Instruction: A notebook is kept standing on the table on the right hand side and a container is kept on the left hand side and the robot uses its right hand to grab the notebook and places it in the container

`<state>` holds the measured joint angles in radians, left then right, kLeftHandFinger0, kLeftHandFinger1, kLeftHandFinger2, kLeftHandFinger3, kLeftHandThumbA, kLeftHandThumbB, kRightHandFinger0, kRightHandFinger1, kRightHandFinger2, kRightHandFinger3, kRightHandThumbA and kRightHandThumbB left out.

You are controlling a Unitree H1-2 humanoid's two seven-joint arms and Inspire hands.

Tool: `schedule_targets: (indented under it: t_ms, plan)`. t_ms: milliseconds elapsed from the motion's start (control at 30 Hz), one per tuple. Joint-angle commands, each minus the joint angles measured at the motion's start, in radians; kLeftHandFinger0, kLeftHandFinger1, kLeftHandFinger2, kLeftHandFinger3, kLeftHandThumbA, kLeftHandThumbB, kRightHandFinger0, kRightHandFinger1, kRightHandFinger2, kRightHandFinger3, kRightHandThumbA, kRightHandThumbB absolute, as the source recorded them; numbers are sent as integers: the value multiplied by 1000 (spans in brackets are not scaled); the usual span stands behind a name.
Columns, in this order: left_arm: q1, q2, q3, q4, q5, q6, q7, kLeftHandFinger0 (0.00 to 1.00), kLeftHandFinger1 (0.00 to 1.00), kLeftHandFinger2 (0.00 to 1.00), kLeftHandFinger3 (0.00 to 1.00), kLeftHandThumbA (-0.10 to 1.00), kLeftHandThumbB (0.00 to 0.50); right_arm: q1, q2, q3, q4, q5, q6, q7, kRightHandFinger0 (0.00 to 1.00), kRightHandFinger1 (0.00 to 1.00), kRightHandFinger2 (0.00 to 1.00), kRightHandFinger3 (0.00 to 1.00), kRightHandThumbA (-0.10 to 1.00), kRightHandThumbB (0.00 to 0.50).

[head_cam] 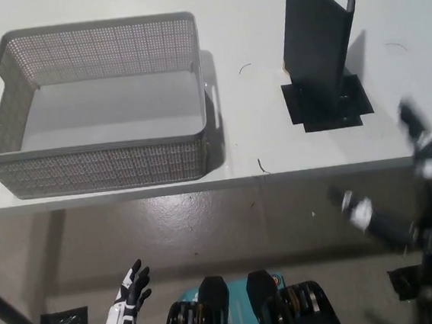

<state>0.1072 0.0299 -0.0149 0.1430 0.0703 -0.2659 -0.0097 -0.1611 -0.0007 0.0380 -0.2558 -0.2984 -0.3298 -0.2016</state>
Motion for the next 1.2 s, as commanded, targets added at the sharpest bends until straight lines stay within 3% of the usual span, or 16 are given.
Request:
schedule_targets:
  t_ms: [0,233,367,533,600,633,700,833,1000,1067,1167]
  plan:
    - [-3,9,-3,-4,-11,-70,-6,1000,1000,1000,1000,1000,125,-138,30,-62,10,-31,58,-55,1000,1000,1000,1000,957,319]
    - [-6,6,-8,1,5,-80,1,1000,1000,1000,1000,1000,116,-360,3,-141,208,-4,114,-78,1000,1000,1000,1000,994,322]
    - [0,5,-5,-7,-4,-69,-1,1000,1000,1000,1000,1000,137,-462,-7,-170,335,22,134,-89,1000,1000,1000,1000,1000,315]
    - [5,2,-8,0,-2,-83,0,1000,1000,1000,1000,1000,121,-562,-30,-191,545,65,120,-89,1000,1000,1000,1000,1000,348]
    - [9,4,-9,-5,2,-76,-1,1000,1000,1000,1000,1000,141,-604,-36,-199,639,47,138,-125,1000,1000,1000,1000,1000,407]
    - [9,4,-10,-2,0,-78,-3,1000,1000,1000,1000,1000,144,-615,-38,-198,672,41,136,-137,1000,1000,1000,1000,1000,381]
    - [5,4,-10,2,3,-82,-1,1000,1000,1000,1000,1000,148,-639,-39,-201,735,42,132,-158,1000,1000,1000,1000,991,383]
    - [6,4,-10,4,4,-90,0,1000,1000,1000,1000,1000,144,-695,-50,-197,875,40,101,-200,1000,1000,1000,1000,1000,450]
    - [6,3,-9,6,-1,-93,-2,1000,1000,1000,1000,1000,150,-797,-52,-197,1121,78,78,-227,1000,1000,1000,1000,1000,480]
    - [6,3,-9,11,-1,-99,-1,1000,1000,1000,1000,1000,169,-866,-53,-214,1298,117,39,-241,1000,1000,1000,1000,939,460]
    - [7,0,-11,14,-6,-99,-4,1000,1000,1000,1000,1000,176,-933,-53,-235,1442,146,60,-255,1000,1000,1000,1000,883,445]
